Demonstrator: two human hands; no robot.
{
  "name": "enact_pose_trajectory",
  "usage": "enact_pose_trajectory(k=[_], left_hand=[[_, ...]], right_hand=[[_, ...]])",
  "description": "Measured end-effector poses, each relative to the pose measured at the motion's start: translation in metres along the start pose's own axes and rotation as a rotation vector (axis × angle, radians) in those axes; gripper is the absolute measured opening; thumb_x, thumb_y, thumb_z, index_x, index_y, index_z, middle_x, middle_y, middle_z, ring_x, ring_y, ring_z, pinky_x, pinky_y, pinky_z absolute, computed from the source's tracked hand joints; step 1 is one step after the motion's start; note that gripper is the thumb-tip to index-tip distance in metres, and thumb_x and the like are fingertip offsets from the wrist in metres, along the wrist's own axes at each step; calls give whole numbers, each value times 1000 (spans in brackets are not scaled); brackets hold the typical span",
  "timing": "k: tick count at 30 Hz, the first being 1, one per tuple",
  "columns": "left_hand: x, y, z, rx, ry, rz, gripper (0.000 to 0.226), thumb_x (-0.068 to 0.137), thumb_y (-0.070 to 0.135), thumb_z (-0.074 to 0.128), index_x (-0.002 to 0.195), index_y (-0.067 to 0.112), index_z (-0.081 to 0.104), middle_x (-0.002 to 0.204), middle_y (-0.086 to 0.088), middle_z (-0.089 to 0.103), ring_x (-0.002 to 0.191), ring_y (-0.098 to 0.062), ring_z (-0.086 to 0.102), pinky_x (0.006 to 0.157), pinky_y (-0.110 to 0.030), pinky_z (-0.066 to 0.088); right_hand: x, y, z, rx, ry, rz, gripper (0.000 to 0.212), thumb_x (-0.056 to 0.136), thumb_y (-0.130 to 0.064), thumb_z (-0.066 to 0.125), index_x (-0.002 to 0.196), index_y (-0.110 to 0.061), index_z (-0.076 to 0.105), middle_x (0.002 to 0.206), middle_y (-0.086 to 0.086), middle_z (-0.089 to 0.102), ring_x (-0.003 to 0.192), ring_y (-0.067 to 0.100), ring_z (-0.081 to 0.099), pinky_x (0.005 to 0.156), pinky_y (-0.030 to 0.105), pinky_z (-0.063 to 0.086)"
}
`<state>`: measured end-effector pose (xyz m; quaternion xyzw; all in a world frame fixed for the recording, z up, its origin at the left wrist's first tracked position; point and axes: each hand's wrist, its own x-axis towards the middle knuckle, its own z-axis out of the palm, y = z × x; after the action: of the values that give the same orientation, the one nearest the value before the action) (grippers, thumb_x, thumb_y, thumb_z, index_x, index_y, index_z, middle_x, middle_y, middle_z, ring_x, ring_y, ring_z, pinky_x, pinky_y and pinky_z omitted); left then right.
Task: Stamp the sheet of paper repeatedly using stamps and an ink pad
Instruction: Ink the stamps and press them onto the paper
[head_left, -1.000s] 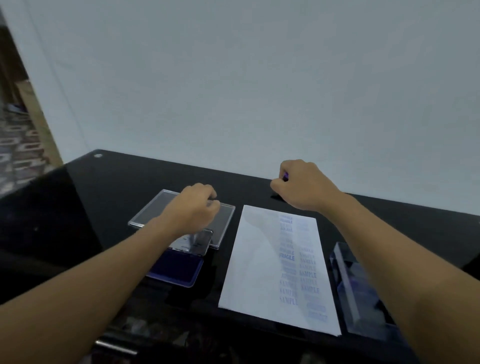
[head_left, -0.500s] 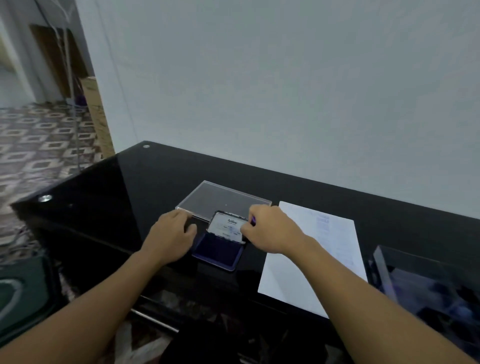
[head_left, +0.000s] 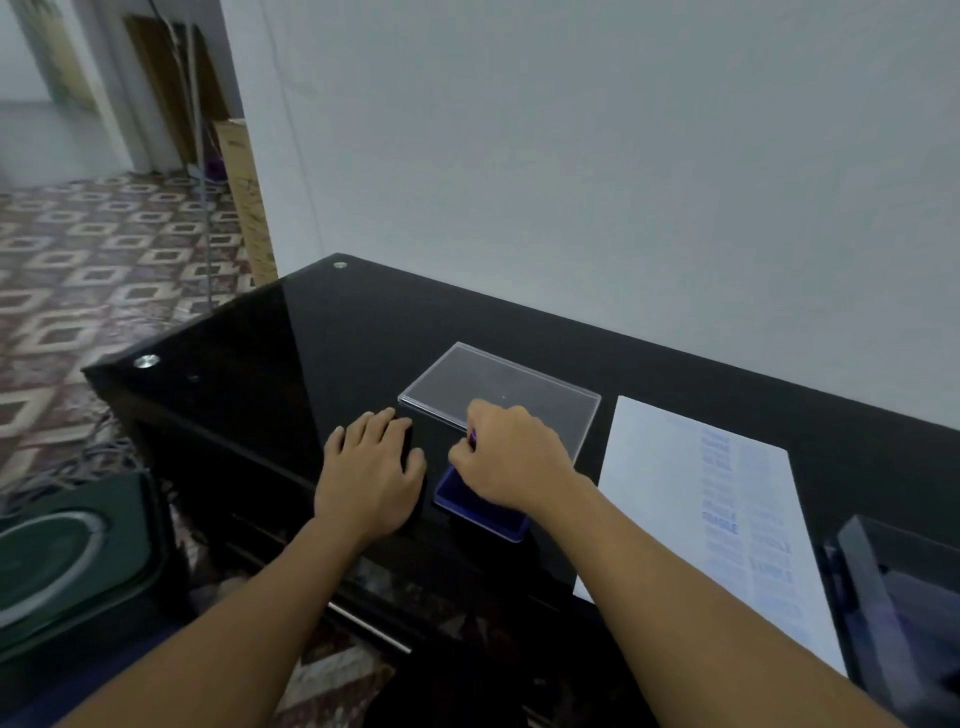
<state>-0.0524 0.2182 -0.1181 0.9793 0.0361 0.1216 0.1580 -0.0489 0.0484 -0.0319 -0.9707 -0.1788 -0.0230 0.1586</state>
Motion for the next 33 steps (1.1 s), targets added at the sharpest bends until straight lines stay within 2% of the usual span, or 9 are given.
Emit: enact_pose_trajectory(k=[3,9,14,26,33], left_hand=[[0,-1,1,15,0,-9,51,99,44,34,147,26,41,159,2,31,148,-19,22,121,-46,16],[-1,0,0,17,10,-11,50,99,44,34,145,26,41,158,4,32,147,-17,21,122,-45,13],[1,1,1,27,15,-27,50,98,47,34,145,28,42,157,4,33,147,-17,22,121,-45,13],[0,1,4,37,32,-37,49,97,44,37,142,27,45,156,4,36,146,-17,26,120,-45,17],[1,1,4,40,40,-40,49,97,45,37,142,27,45,155,4,37,145,-17,27,120,-45,18]], right_hand=[[4,-2,10,-41,-6,-21,17,94,-34,50,93,-17,49,87,4,58,79,25,58,66,37,46],[6,-1,31,-66,64,-31,16,95,-32,50,92,-17,46,81,4,60,73,24,61,63,38,54],[9,2,35,-50,84,-39,17,96,-28,48,87,-18,39,75,3,54,67,23,56,57,34,44],[1,2,39,-33,98,-40,13,97,-23,46,91,-17,36,66,2,47,64,27,52,56,34,40],[7,1,36,-17,69,-18,14,96,-23,48,90,-16,37,73,6,53,67,29,54,57,35,42]])
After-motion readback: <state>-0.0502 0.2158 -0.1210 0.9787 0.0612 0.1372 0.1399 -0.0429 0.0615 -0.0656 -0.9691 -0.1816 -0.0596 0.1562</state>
